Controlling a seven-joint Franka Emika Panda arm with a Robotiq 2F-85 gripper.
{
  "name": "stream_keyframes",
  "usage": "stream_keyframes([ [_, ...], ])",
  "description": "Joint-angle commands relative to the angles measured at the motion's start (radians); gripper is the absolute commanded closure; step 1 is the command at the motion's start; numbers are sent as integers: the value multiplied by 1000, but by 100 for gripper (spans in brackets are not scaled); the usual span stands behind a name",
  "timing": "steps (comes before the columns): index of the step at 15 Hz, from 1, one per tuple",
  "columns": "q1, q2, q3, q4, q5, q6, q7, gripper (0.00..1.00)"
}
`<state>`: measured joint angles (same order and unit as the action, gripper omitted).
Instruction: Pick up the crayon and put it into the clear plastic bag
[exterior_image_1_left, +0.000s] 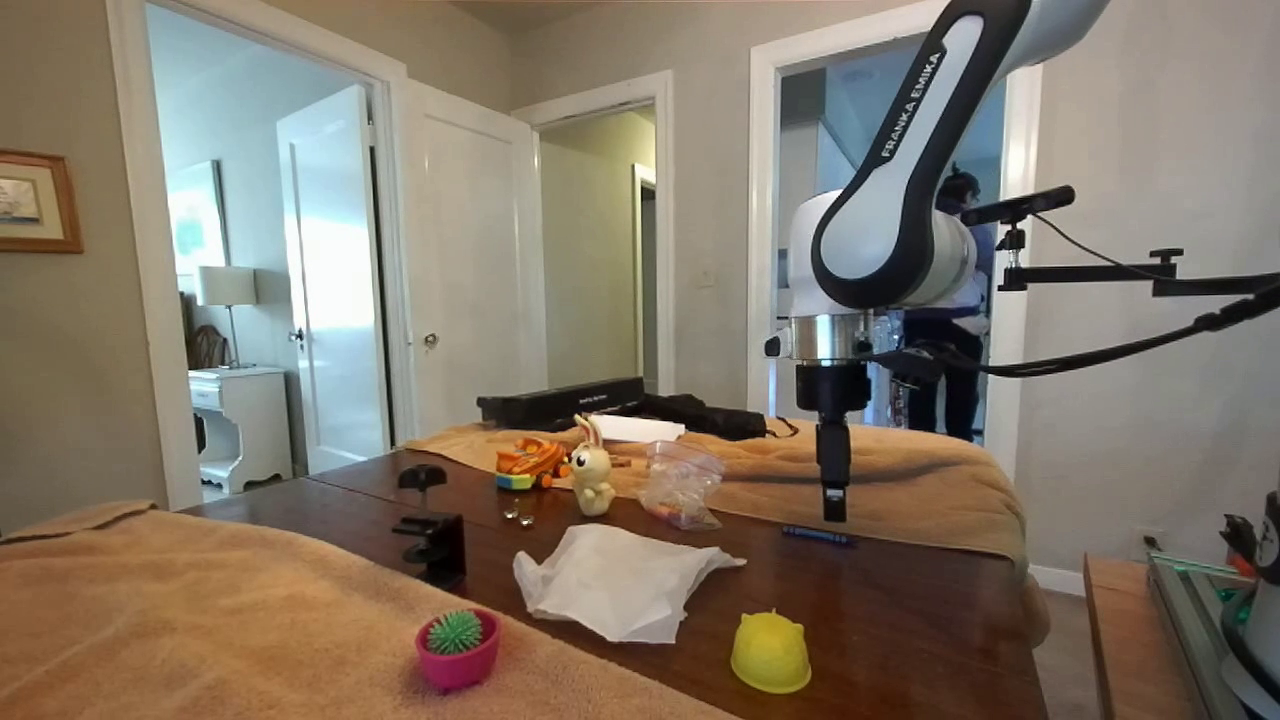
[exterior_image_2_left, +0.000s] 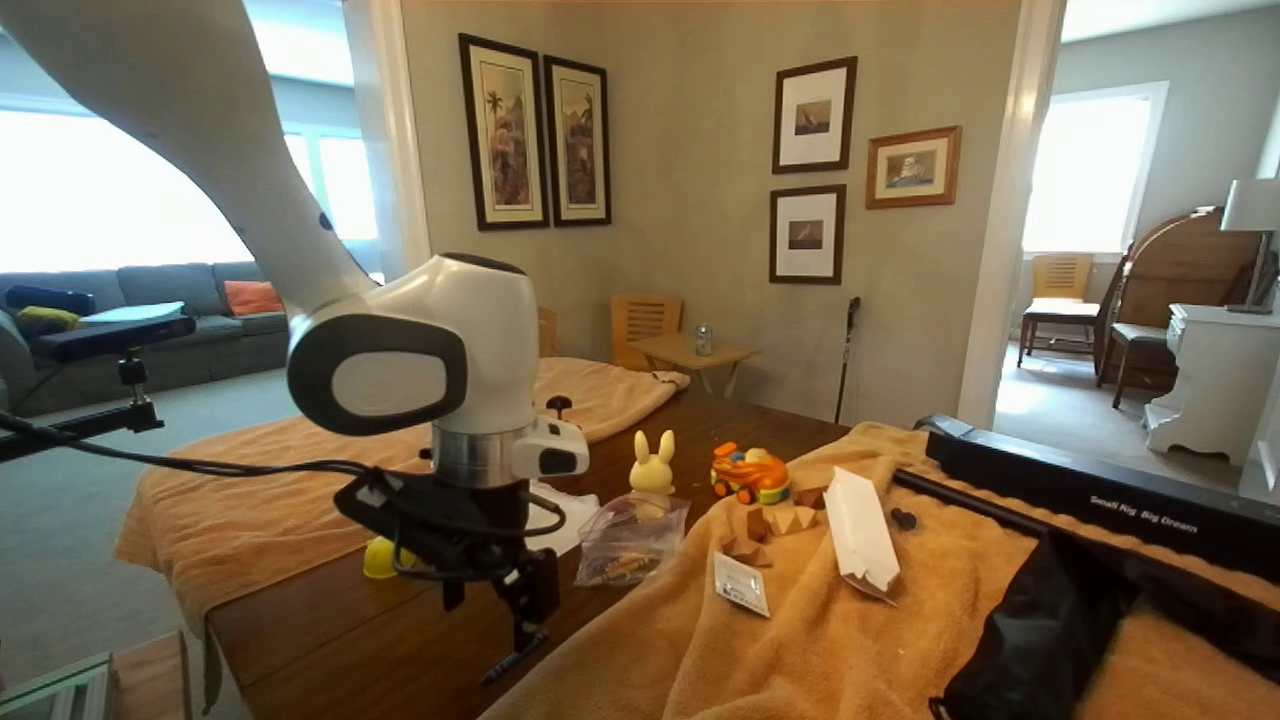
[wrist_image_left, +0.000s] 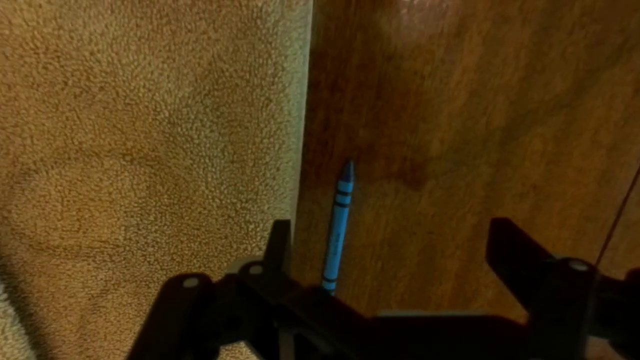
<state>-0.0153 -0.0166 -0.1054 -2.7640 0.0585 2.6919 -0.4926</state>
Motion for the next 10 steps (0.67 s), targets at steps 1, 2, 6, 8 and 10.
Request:
stream_keyframes([
  [1, -39, 0, 1, 2, -99, 44, 143, 0],
  [2, -45, 2, 1, 2, -118, 50, 182, 0],
  [6, -44, 14, 11, 2, -120, 59, 253, 0],
  [8, -40, 25, 18, 2, -118, 61, 264, 0],
  [10, -39, 40, 22, 3, -128, 69, 278, 0],
])
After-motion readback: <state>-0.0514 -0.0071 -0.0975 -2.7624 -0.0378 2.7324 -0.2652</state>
